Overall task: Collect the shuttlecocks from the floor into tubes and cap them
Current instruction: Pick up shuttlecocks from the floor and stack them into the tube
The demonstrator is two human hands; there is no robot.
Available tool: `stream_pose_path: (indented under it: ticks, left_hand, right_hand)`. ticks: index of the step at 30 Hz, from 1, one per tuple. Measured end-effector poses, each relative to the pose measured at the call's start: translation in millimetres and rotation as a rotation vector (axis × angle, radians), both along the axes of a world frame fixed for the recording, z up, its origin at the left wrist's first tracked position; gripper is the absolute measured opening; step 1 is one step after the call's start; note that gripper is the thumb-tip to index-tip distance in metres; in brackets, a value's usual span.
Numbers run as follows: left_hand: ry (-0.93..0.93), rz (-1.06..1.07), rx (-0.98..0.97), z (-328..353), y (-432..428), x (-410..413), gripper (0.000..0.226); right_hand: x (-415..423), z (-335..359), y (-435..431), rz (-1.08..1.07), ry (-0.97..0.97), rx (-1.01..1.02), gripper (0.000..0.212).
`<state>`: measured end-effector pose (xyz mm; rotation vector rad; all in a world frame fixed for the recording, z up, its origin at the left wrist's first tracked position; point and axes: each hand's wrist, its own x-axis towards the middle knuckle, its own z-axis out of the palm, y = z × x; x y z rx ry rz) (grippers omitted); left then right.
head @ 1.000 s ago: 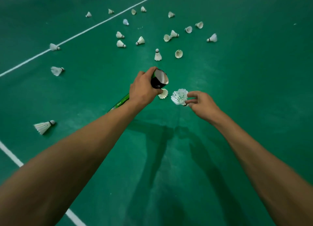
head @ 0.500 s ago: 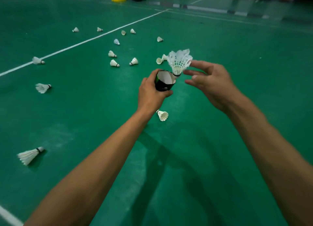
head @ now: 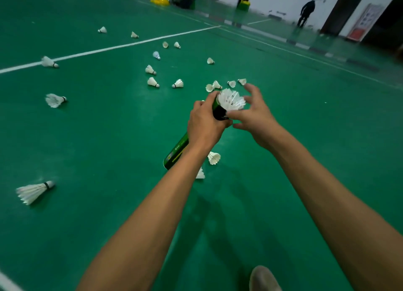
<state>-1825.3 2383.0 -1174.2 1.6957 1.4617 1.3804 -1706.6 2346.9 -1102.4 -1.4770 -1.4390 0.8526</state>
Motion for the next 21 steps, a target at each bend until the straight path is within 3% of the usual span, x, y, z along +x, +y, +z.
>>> stream_pose_path:
  ticks: [1, 3, 8, 13, 15, 18, 19, 21]
  left_hand:
    - [0.021, 0.001, -0.011, -1, 0, -7, 0.088]
    - [0.049, 0.033, -0.031, -2, 2, -25, 0.087]
    - [0.081, 0.135, -0.04, -11, 7, -81, 0.085]
    - [0.208, 0.238, -0.038, -22, 8, -109, 0.077]
    - [0.233, 0.262, -0.035, -26, 9, -110, 0.07]
    - [0.296, 0.27, -0.021, -38, 7, -104, 0.065]
    - [0.329, 0.265, -0.017, -41, 7, -102, 0.067]
    - [0.414, 0.233, 0.001, -46, 9, -102, 0.072]
  right_hand:
    - [-8, 1, 5, 0.09, -0.02, 0.013, 0.087]
    - [-28, -1, 17, 0.217, -0.064, 0.026, 0.092]
    - [-73, -32, 41, 0.233, -0.262, 0.16, 0.059]
    - [-85, -64, 48, 0.182, -0.44, 0.668, 0.022]
    - [-86, -66, 53, 0.313, -0.496, 0.586, 0.02]
    - [-87, -65, 68, 0.485, -0.661, 0.302, 0.022]
    - [-87, -65, 72, 0.54, -0.649, 0.203, 0.024]
    - [-89, -70, 81, 0.672, -0.384, -0.024, 0.021]
